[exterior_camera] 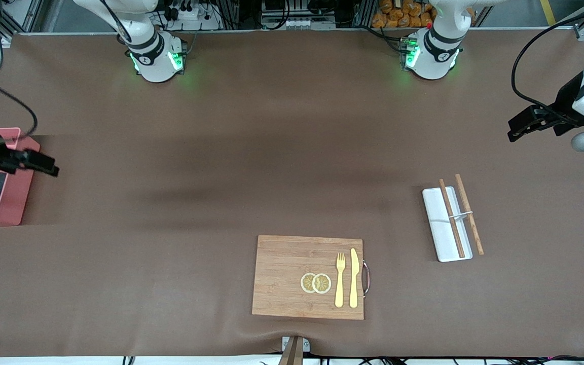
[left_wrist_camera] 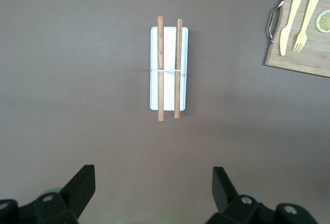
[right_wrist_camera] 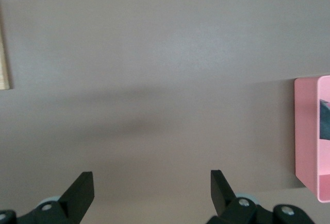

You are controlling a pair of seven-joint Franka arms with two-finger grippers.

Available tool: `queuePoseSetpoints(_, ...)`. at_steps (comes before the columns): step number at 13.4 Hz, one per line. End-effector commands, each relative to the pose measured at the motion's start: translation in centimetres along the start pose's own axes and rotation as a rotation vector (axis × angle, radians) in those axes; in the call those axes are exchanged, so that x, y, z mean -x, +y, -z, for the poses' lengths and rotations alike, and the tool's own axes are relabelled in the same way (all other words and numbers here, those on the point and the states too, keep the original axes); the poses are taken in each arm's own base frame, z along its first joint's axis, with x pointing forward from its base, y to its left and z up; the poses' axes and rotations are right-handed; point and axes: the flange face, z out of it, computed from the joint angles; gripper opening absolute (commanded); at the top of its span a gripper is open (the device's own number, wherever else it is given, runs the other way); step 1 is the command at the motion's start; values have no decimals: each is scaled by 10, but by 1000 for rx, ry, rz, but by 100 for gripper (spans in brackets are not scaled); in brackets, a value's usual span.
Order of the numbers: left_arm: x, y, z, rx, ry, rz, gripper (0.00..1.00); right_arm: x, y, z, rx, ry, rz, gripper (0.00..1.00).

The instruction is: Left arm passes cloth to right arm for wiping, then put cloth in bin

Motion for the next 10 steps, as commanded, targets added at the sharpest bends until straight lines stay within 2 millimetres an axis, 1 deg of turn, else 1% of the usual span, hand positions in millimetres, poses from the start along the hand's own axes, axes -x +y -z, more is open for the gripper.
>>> queuePoseSetpoints(1, 8, -3, 6, 12, 4, -20, 100, 39, -3, 27, -14, 57, -9, 100)
queuePoseSetpoints(2, 8, -3, 6, 12, 4, -35, 100, 44, -4, 34, -14, 68, -10, 100)
queuePoseSetpoints(4, 10, -3, 6, 10, -6, -62, 100, 44, 1, 38, -14, 82, -17, 100)
queuePoseSetpoints(6, 11, 0, 5, 9, -9, -66, 100, 42, -3, 41, -16, 100, -13, 100)
queuePoseSetpoints(9, 12, 0, 4, 7, -20, -68, 100, 35, -16, 74, -61, 211, -5, 100)
queuePoseSetpoints(10, 14, 1, 5, 6, -24, -69, 100, 31, -15, 71, -60, 206, -3, 100)
